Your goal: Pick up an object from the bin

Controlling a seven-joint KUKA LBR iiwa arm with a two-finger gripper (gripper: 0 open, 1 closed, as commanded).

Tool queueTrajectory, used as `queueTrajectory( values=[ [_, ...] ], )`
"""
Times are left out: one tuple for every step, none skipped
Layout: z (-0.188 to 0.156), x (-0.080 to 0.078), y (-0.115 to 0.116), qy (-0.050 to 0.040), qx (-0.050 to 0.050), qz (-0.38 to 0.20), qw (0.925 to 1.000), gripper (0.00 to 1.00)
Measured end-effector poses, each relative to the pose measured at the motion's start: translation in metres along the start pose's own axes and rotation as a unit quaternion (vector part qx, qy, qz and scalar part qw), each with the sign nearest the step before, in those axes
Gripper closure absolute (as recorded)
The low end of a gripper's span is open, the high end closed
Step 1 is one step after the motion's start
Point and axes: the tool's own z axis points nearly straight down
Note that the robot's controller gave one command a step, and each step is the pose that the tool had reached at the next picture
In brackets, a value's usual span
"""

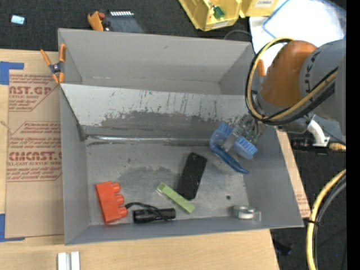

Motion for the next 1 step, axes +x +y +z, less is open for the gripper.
queueTrajectory(
  values=[
    [-0.0179, 0.0000, 0.0003, 0.0005, 0.000, 0.000, 1.0000, 1.00]
  ],
)
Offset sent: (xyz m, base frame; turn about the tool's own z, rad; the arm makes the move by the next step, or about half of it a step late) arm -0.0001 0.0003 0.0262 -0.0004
